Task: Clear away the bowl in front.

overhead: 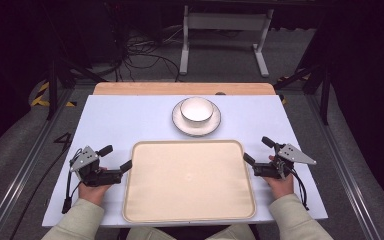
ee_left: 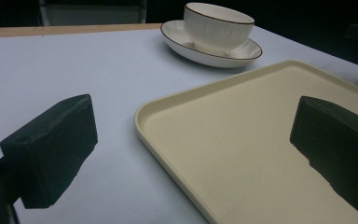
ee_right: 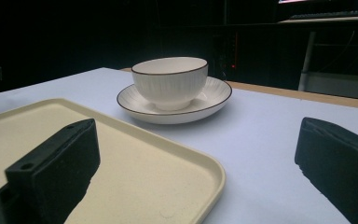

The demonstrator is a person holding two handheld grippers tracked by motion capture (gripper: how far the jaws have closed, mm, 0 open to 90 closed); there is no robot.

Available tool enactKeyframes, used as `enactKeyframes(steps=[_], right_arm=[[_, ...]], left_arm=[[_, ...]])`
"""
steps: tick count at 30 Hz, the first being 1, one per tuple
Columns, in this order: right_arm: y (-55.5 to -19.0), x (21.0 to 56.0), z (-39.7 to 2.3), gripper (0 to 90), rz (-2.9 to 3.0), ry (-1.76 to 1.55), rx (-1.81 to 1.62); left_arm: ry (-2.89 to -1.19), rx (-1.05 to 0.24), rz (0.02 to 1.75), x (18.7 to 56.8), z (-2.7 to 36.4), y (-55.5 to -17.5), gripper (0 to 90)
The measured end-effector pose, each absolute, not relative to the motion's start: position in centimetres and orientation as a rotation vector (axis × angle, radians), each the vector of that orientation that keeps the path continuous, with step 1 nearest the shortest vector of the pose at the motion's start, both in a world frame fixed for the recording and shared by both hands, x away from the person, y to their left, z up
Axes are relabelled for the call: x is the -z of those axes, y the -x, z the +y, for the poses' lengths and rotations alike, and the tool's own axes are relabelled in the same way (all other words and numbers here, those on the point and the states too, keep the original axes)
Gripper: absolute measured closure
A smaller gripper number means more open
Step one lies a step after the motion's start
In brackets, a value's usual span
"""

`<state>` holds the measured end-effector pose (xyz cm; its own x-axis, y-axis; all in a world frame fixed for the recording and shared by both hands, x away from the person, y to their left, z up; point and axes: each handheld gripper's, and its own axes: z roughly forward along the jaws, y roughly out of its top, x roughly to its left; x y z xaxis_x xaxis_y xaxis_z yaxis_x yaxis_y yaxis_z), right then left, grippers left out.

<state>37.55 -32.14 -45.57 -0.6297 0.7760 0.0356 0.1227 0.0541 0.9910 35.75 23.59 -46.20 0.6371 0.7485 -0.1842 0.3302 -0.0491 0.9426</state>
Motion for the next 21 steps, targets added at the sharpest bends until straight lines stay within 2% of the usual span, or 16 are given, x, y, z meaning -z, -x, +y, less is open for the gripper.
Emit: enactKeyframes(steps=[10, 21], right_arm=[[-37.6, 45.6, -32.1, 0.3, 1.812, -0.907, -1.626], [-37.6, 45.6, -32.1, 0.3, 1.816, -0.914, -1.628]], left_arm=[[-1.647, -0.431, 0.904, 45.9, 23.4, -35.9, 1.7], [-1.618, -0.412, 0.881, 43.8, 23.4, -36.3, 2.1]])
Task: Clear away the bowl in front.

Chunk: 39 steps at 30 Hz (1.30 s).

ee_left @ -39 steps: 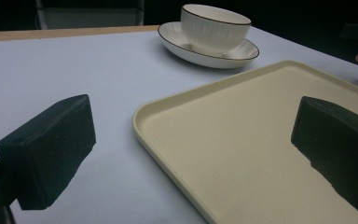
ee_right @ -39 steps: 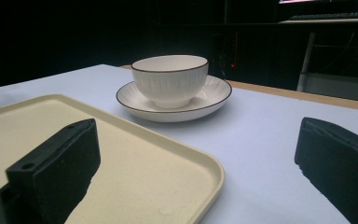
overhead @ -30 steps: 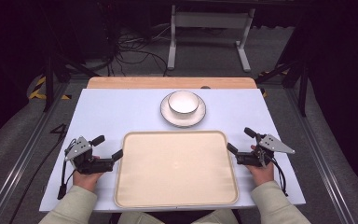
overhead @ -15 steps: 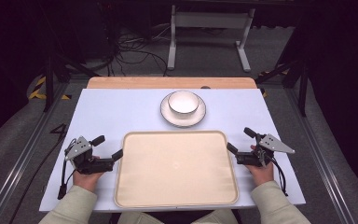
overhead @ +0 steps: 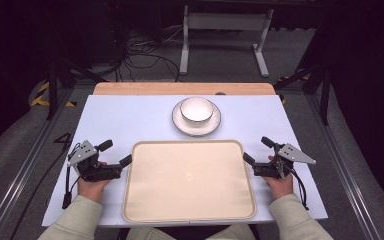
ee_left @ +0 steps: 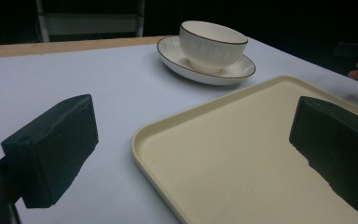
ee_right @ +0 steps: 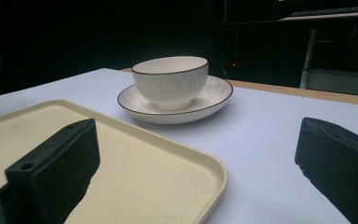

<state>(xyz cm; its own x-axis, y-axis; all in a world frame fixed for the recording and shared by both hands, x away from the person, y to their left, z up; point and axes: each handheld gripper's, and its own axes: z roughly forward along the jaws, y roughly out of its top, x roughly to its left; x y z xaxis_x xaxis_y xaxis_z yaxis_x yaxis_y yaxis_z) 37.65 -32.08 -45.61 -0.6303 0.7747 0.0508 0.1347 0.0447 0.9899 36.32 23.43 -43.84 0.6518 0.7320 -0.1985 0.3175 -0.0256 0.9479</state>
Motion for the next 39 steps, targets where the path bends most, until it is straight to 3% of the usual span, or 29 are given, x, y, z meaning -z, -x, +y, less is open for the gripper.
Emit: enactKeyframes(steps=[21, 39], right_arm=[[-37.7, 45.6, -32.1, 0.1, 1.81, -0.937, -1.655], [-37.8, 45.6, -32.2, 0.1, 1.807, -0.948, -1.661]], left_arm=[[-1.629, -0.365, 0.845, 40.9, 22.1, -37.0, 6.3], [-1.665, -0.407, 0.817, 38.8, 19.7, -39.8, 3.7]])
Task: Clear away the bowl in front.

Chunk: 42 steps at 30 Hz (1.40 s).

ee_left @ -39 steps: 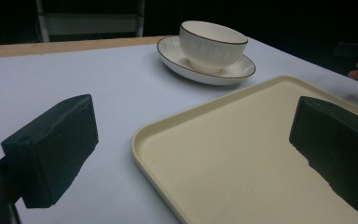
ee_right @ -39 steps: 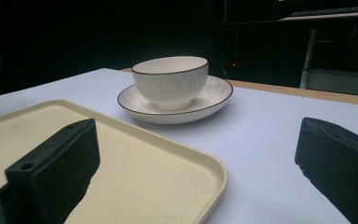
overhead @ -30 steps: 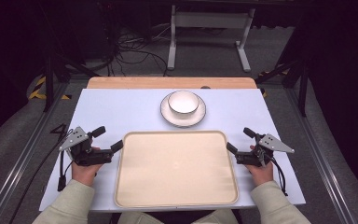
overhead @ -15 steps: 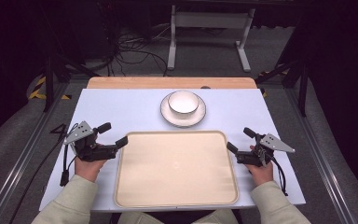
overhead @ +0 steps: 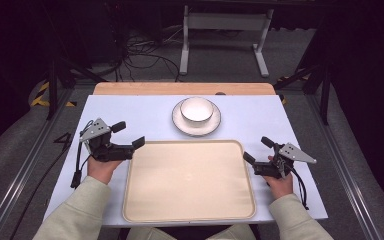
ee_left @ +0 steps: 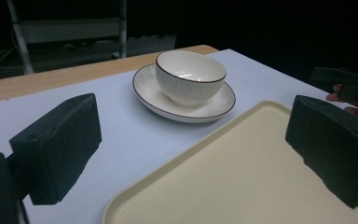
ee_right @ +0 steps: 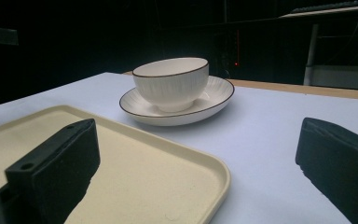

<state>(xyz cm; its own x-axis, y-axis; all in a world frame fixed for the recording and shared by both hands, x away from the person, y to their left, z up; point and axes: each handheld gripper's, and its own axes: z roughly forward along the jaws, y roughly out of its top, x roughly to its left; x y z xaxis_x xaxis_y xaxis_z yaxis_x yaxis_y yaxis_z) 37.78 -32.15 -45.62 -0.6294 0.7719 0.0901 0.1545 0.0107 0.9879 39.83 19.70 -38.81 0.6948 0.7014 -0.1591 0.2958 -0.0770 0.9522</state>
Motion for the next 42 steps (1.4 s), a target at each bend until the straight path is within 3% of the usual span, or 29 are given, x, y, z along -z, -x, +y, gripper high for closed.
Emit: enactKeyframes(steps=[42], right_arm=[[-37.8, 45.6, -32.2, 0.1, 1.805, -0.959, -1.647]], left_arm=[[-1.755, -0.404, 0.868, 36.5, 14.2, -47.9, 2.8]])
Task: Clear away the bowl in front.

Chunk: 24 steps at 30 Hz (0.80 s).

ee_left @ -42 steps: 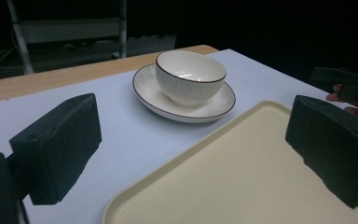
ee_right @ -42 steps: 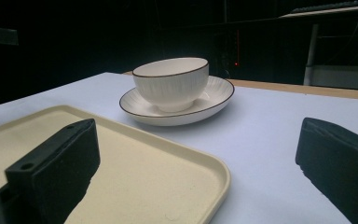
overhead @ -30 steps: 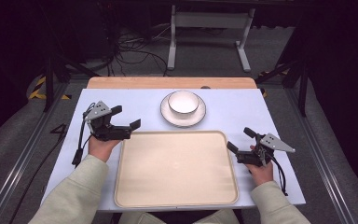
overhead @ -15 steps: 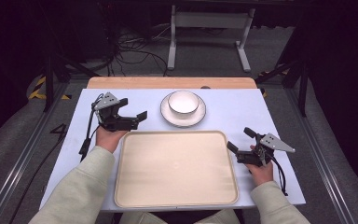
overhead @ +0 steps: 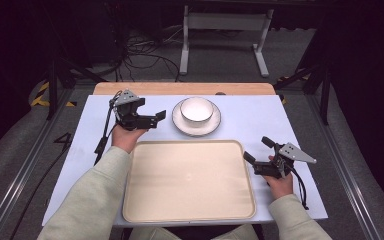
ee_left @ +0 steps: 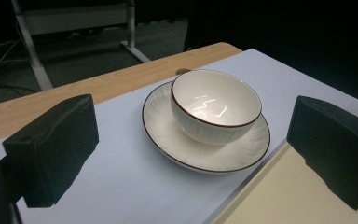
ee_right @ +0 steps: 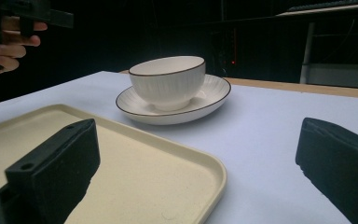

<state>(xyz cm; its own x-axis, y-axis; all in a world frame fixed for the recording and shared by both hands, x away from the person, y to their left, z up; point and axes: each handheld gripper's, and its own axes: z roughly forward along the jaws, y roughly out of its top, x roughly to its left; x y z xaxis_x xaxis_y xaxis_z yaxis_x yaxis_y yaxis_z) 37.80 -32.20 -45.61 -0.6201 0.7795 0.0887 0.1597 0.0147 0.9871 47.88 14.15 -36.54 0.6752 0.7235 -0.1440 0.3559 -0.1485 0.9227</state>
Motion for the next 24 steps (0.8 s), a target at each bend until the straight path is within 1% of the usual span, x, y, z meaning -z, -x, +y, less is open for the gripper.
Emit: enactKeyframes(steps=[6, 14, 20, 24], right_arm=[[-37.8, 45.6, -32.2, 0.1, 1.807, -0.961, -1.646], [-37.8, 45.6, -32.2, 0.1, 1.808, -0.964, -1.642], [-37.8, 45.6, -32.1, 0.1, 1.81, -0.966, -1.635], [-37.8, 45.6, -32.1, 0.1, 1.809, -0.97, -1.633]], left_arm=[[-1.762, -0.399, 0.878, 36.4, 13.2, -48.6, 2.8], [-1.777, -0.429, 0.9, 36.1, 12.0, -50.0, 2.9], [-1.807, -0.426, 0.912, 36.0, 11.2, -51.1, 4.3], [-1.824, -0.461, 0.924, 35.9, 10.4, -51.6, 5.1]])
